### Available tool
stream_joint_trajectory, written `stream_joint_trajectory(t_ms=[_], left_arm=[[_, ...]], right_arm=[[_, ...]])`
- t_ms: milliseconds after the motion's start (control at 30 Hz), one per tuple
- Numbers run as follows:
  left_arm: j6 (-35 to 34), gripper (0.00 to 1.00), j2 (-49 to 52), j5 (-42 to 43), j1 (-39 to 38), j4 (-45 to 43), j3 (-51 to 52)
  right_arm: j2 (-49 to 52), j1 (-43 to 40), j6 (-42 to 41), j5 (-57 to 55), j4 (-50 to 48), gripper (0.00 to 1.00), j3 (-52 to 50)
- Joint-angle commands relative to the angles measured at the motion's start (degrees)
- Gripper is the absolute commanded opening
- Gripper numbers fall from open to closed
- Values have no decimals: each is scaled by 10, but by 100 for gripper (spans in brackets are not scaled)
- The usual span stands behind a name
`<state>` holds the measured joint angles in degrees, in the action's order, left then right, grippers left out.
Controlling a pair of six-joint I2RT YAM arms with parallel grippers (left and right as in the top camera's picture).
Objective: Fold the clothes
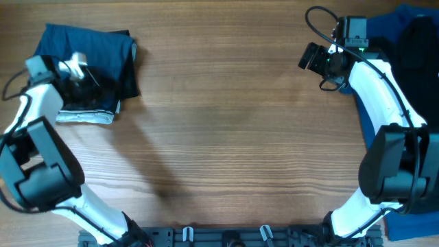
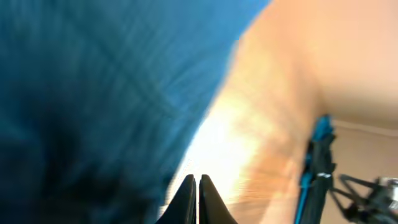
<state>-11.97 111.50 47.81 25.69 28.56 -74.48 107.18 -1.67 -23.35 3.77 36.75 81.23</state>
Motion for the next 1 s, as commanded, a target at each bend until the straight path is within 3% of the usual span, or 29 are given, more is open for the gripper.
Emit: stream_joint_trajectory(t_ms=[0,133,267,633,733,967], left_arm=[[-57,4,-66,42,44,-18,-57],[-83,4,-70,31,95,-65,-65],[-82,4,-65,-74,132,-69,-65],[-84,4,22,-247,137,-63,-64],[-127,4,49,-298,140,-45,-64],[-143,4,24,-279,142,-44,-64]], right_arm=[[2,2,-7,-10,-1,100,0],[2,2,-7,-10,-1,100,0],[2,2,-7,-10,-1,100,0],[2,2,-7,-10,-1,100,0],[2,2,-7,-10,-1,99,0],[2,2,-7,-10,-1,100,0]])
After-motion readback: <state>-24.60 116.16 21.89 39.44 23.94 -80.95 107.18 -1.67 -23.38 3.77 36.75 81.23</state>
